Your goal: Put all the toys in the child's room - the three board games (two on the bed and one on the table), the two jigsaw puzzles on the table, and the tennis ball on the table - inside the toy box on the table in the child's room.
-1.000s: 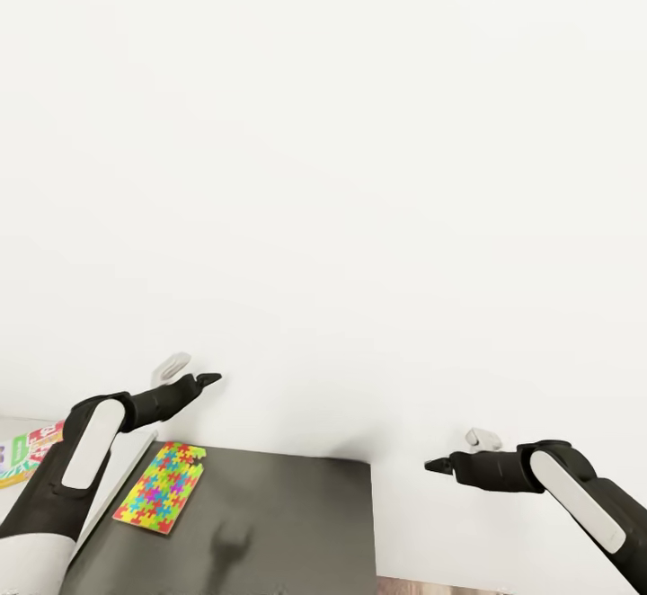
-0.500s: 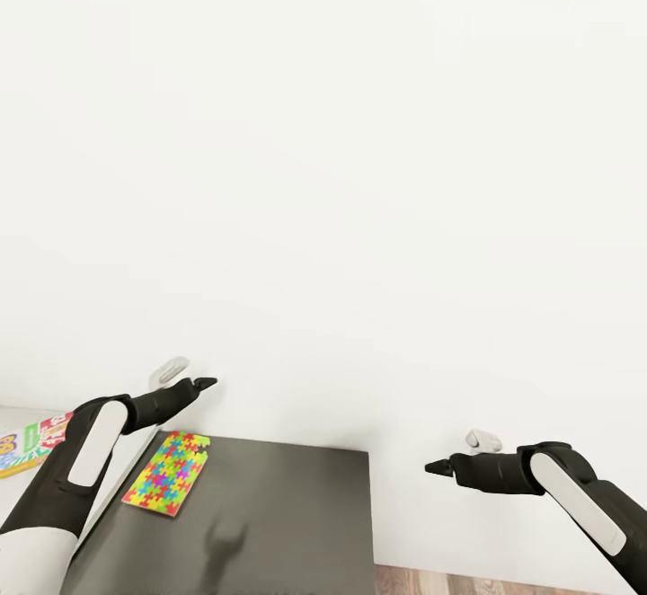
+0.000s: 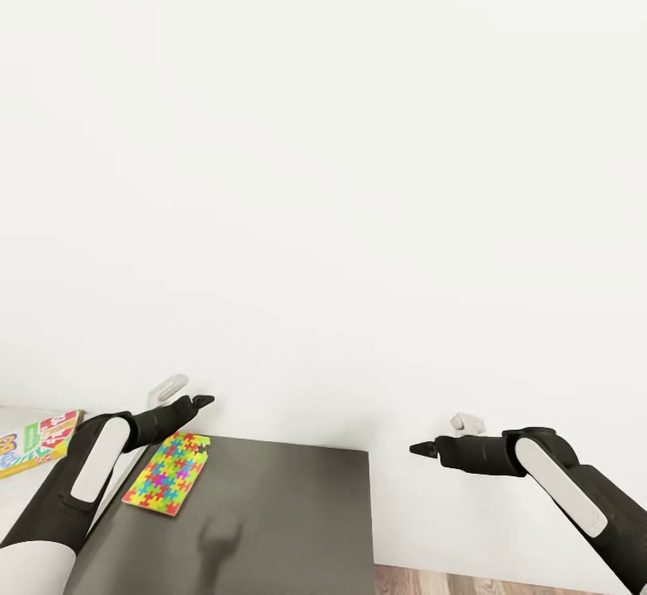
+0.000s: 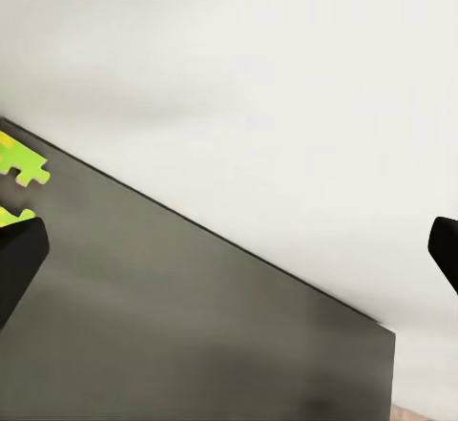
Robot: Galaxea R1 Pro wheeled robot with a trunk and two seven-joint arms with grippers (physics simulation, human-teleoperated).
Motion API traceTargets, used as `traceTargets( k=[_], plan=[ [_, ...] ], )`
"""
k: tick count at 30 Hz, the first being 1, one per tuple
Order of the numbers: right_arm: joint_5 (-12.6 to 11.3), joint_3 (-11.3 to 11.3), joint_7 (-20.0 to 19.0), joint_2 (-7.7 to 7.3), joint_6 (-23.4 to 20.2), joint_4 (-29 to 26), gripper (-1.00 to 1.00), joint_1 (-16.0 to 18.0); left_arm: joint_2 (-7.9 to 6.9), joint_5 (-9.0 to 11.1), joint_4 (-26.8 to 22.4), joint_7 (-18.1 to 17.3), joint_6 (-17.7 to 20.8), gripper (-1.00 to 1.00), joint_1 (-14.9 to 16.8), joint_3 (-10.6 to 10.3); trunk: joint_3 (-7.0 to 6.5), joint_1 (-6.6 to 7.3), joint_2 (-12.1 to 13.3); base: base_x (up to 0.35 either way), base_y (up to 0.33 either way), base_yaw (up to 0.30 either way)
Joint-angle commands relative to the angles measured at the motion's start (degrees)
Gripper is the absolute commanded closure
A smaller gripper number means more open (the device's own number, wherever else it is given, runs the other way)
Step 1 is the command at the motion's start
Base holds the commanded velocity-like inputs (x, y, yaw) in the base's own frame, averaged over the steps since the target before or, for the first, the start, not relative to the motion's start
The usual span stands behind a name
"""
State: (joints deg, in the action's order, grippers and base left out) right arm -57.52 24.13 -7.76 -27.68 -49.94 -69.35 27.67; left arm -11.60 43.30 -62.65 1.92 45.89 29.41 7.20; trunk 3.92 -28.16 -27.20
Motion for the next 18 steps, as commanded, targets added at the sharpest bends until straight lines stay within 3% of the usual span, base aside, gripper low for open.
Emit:
traceTargets(
  k=[1, 18],
  plan=[
    [0.46, 0.07, -0.44, -0.05, -0.10, -0.01, -1.00, 0.07, 0.01, 0.35, -0.04, 0.20, 0.30, -1.00, 0.05, 0.07, 0.13, -0.03, -0.12, 0.000, 0.000, 0.000],
    [0.46, 0.07, -0.44, -0.05, -0.10, -0.01, -1.00, 0.07, 0.01, 0.35, -0.04, 0.20, 0.30, -1.00, 0.05, 0.07, 0.13, -0.03, -0.12, 0.000, 0.000, 0.000]
  ],
)
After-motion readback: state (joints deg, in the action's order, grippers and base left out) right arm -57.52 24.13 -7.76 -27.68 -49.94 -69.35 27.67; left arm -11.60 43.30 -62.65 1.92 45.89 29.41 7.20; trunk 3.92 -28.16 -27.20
